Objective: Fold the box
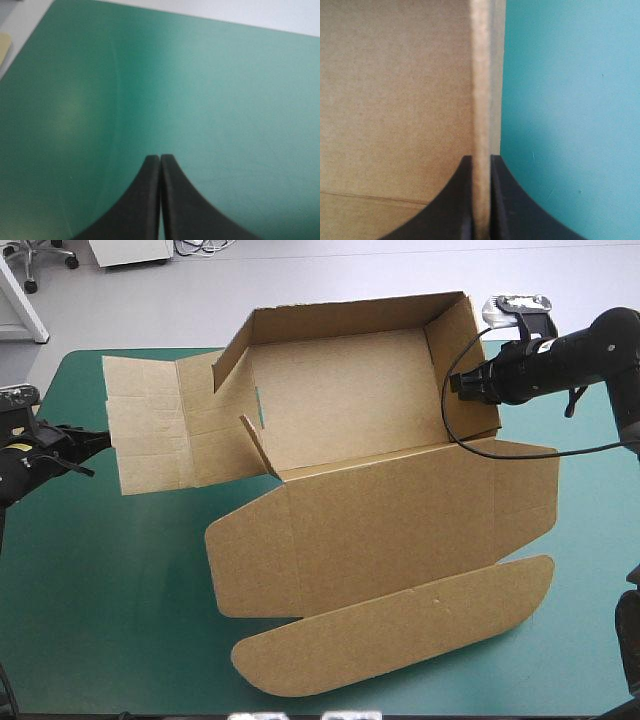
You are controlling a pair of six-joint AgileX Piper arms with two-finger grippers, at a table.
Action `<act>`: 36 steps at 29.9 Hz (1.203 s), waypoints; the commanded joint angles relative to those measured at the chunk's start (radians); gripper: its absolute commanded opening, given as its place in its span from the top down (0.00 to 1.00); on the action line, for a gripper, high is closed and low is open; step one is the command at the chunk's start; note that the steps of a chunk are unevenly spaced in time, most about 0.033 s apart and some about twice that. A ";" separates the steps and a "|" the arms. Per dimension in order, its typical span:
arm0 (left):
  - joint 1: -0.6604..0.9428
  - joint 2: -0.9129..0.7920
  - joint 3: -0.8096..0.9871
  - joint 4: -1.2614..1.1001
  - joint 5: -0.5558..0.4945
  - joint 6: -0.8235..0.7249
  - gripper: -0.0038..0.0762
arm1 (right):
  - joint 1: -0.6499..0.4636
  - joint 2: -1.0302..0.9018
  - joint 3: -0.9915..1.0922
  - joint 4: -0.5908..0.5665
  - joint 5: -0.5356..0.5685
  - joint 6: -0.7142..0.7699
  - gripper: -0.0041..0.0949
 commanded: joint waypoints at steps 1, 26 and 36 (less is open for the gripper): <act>0.003 0.027 -0.033 -0.081 -0.012 0.027 0.96 | -0.003 -0.058 -0.032 0.092 -0.002 -0.006 0.98; -0.118 0.104 -0.033 -0.759 0.359 0.547 0.96 | 0.048 -0.069 -0.032 0.134 -0.002 -0.026 0.98; -0.118 0.104 -0.033 -0.875 0.513 0.566 0.96 | 0.048 -0.051 -0.032 0.083 -0.002 -0.010 0.98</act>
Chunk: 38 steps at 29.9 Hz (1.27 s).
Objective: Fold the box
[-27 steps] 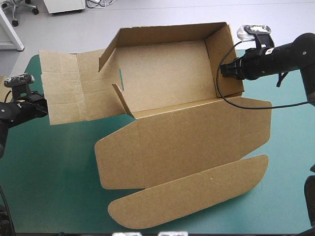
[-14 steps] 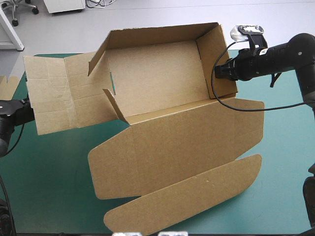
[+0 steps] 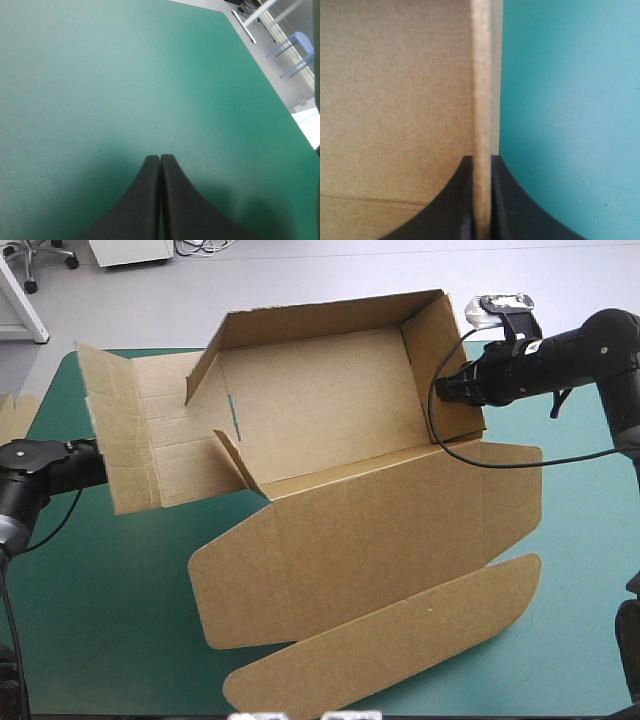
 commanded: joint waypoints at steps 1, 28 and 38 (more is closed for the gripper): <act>-0.007 -0.030 -0.033 -0.110 0.046 0.006 0.96 | -0.002 -0.029 -0.032 0.042 -0.002 0.013 0.98; -0.039 -0.036 -0.033 -0.282 0.199 0.050 0.96 | -0.002 0.034 -0.032 0.004 -0.013 0.032 0.98; -0.049 -0.036 -0.033 -0.388 0.254 0.060 0.96 | 0.023 0.036 -0.032 -0.013 -0.009 0.036 0.98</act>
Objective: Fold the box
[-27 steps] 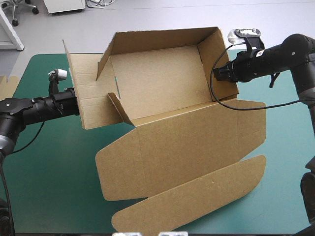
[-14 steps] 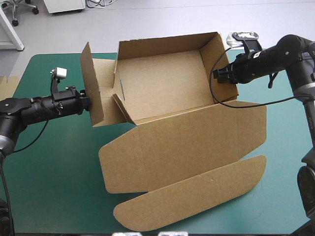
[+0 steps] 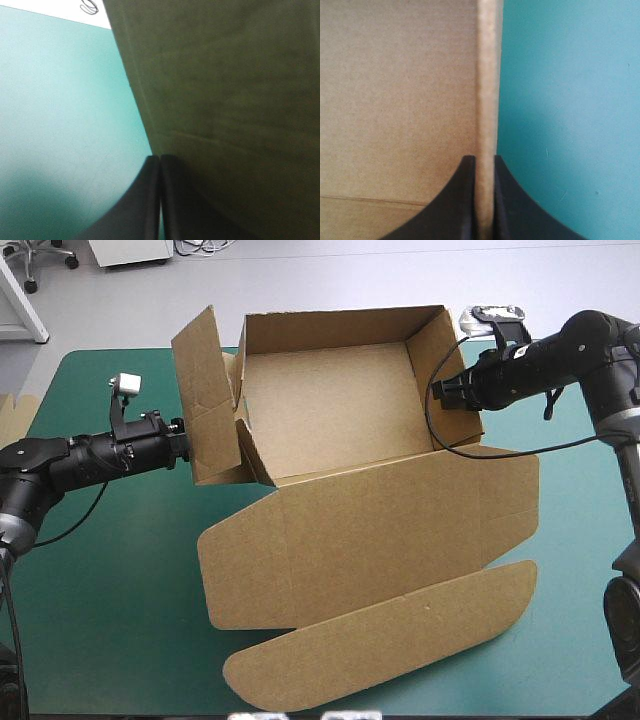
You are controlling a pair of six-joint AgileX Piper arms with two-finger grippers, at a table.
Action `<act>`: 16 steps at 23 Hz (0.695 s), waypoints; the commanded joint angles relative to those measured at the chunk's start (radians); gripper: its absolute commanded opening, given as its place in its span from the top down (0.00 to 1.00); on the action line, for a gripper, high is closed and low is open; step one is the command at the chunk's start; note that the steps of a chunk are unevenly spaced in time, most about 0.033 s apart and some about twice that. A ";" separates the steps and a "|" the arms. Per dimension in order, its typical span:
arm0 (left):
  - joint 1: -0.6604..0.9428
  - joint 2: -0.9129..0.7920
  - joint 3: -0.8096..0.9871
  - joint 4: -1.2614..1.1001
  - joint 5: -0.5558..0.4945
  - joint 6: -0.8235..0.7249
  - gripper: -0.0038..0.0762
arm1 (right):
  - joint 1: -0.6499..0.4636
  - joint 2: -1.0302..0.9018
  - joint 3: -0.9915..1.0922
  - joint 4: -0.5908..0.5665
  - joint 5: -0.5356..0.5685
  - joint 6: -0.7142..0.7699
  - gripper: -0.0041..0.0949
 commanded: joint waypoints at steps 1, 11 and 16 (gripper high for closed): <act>-0.009 -0.034 -0.038 -0.134 0.086 0.009 0.96 | 0.024 -0.039 -0.032 0.031 -0.009 0.004 0.98; -0.012 -0.032 -0.124 -0.089 0.085 -0.015 0.96 | 0.041 -0.028 0.008 0.005 -0.024 0.015 0.98; -0.079 -0.032 -0.124 -0.024 0.053 -0.019 0.96 | 0.041 -0.028 0.008 0.005 -0.022 0.015 0.98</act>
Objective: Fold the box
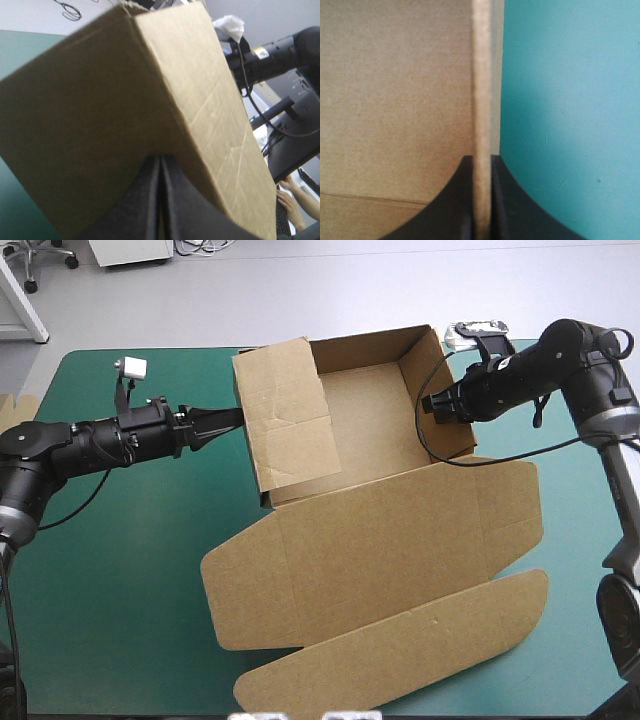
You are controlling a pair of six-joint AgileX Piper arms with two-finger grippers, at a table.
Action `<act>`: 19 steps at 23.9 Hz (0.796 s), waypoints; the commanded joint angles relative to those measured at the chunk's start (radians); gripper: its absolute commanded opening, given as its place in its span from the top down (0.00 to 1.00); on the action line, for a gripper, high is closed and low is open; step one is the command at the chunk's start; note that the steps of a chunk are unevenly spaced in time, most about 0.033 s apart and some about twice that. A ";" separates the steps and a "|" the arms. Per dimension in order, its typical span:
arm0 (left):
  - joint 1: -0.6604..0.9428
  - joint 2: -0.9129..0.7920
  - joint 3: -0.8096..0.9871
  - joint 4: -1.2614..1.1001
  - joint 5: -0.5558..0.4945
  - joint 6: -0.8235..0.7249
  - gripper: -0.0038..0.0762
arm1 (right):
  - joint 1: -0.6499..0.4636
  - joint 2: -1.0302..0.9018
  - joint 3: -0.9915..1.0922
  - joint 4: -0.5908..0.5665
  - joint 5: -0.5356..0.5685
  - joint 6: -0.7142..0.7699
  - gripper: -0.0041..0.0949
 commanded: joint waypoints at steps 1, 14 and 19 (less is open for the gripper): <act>-0.022 -0.033 -0.033 -0.047 0.046 -0.008 0.96 | 0.002 -0.046 -0.027 0.053 -0.020 0.007 0.98; -0.029 -0.035 -0.035 -0.098 0.033 -0.087 0.41 | 0.004 -0.046 -0.027 0.042 -0.016 0.016 0.98; -0.062 -0.035 -0.037 -0.097 -0.001 -0.094 0.41 | 0.004 -0.044 -0.027 0.038 -0.018 0.019 0.97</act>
